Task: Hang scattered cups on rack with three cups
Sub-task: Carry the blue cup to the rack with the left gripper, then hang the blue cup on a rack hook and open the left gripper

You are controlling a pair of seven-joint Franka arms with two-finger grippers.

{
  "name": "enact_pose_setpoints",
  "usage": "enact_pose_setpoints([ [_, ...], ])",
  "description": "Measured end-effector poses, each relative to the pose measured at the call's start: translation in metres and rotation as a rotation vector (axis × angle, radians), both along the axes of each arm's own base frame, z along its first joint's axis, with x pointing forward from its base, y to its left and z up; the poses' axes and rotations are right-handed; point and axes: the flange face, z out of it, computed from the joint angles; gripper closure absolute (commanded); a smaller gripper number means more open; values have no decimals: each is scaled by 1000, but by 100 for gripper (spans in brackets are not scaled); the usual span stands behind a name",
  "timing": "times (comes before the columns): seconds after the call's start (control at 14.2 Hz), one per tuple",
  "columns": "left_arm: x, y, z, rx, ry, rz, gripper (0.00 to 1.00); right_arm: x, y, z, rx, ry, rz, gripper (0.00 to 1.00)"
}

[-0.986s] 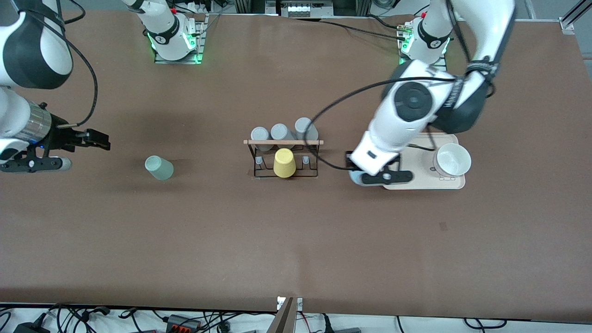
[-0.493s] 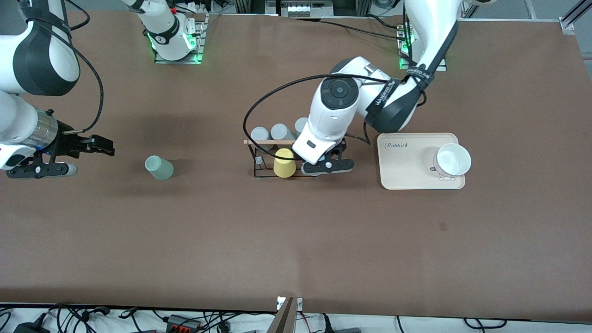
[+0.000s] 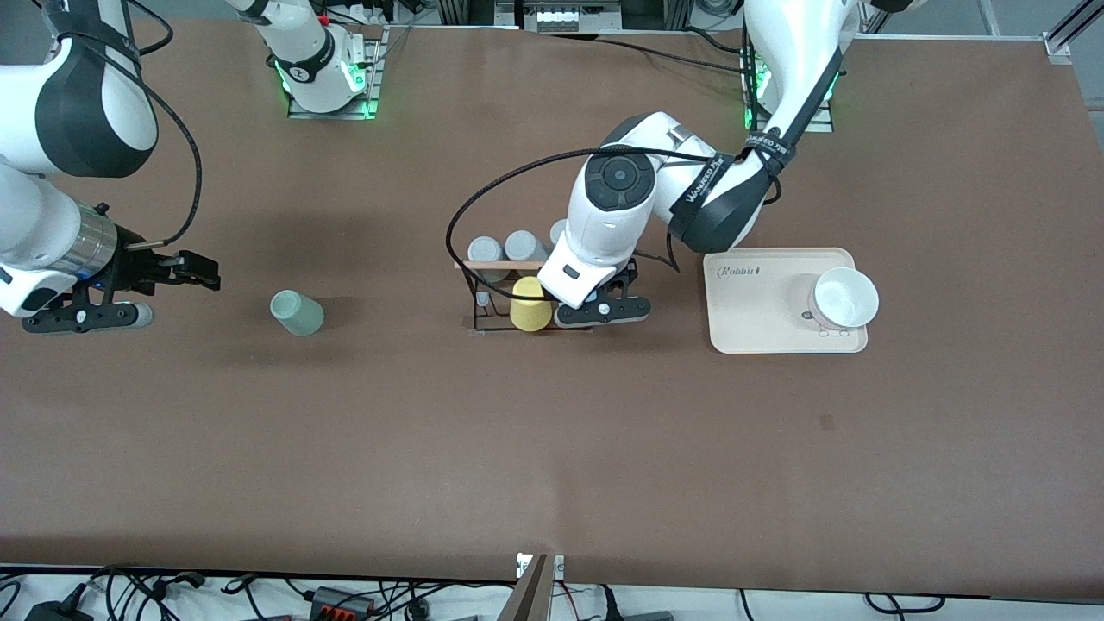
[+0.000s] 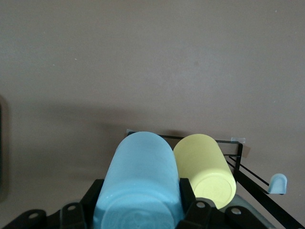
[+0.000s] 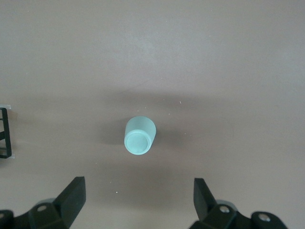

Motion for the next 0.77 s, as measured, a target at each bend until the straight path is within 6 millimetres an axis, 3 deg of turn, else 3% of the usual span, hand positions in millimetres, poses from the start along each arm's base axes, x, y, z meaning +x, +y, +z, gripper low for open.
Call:
enact_pose_setpoints([
  [0.49,-7,-14,-26,0,13,-18,59,0,1,-1,0,3,1,0],
  [0.77,-8,-16,-57,-15,1,-16,58,0,3,-3,0,6,5,0],
])
